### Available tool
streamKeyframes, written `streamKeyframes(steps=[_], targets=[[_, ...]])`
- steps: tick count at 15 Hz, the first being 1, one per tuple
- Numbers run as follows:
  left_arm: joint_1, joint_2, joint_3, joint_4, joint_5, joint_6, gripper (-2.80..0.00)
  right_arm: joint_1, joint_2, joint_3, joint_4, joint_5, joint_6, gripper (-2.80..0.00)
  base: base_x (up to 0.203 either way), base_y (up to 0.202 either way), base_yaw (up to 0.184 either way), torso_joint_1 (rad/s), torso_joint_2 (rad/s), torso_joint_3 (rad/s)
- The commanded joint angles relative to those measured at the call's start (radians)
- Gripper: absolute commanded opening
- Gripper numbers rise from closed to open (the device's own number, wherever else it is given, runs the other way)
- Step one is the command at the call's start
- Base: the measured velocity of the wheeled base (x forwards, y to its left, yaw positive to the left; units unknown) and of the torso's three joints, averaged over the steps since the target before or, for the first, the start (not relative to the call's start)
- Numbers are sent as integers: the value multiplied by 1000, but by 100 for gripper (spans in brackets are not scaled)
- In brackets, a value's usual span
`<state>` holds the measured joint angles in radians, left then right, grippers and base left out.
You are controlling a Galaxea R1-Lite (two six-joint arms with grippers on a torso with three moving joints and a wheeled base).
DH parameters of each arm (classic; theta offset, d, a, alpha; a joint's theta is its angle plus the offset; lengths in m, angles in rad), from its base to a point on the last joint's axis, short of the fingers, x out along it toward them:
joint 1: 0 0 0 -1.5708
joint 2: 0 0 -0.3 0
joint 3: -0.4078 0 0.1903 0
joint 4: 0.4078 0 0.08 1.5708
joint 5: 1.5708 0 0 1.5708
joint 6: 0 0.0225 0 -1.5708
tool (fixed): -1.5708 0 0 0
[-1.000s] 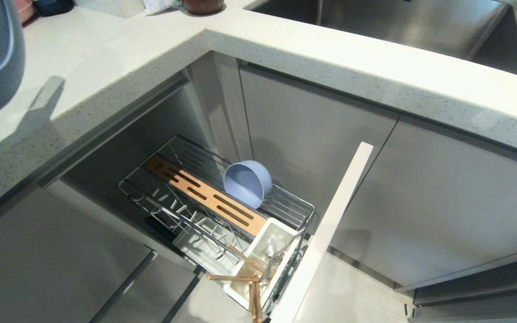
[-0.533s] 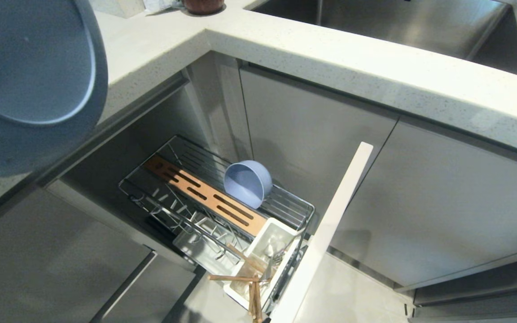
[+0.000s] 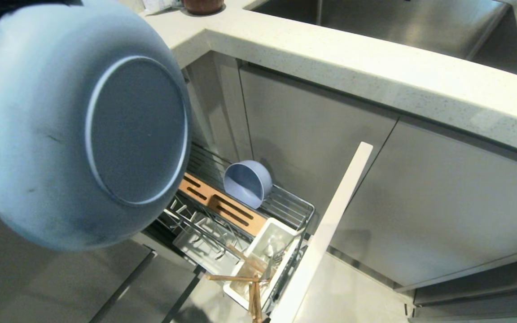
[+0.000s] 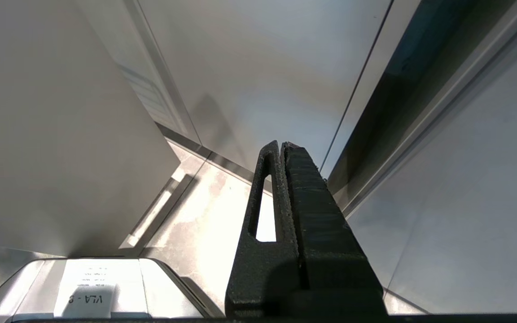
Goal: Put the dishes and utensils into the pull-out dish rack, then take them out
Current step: Pick up the plate and place it in the cupboard
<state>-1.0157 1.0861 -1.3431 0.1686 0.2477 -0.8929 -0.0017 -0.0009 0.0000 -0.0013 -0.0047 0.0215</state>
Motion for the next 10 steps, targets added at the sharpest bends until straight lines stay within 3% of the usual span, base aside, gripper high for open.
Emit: streamKeyframes(steps=[1, 4, 5, 10], targets=[[2, 66, 54, -39, 75, -48, -280, 0, -2, 2, 0, 0, 0, -280, 0, 0, 0, 0, 0, 0], [21, 135, 109, -117, 192, -149, -280, 0, -2, 2, 0, 0, 1, -280, 0, 0, 0, 0, 0, 0], [64, 163, 131, -141, 215, -180, -280, 0, -3, 2, 0, 0, 1, -280, 0, 0, 0, 0, 0, 0], [179, 236, 196, -173, 277, -380, -280, 0, -3, 2, 0, 0, 0, -280, 0, 0, 0, 0, 0, 0]])
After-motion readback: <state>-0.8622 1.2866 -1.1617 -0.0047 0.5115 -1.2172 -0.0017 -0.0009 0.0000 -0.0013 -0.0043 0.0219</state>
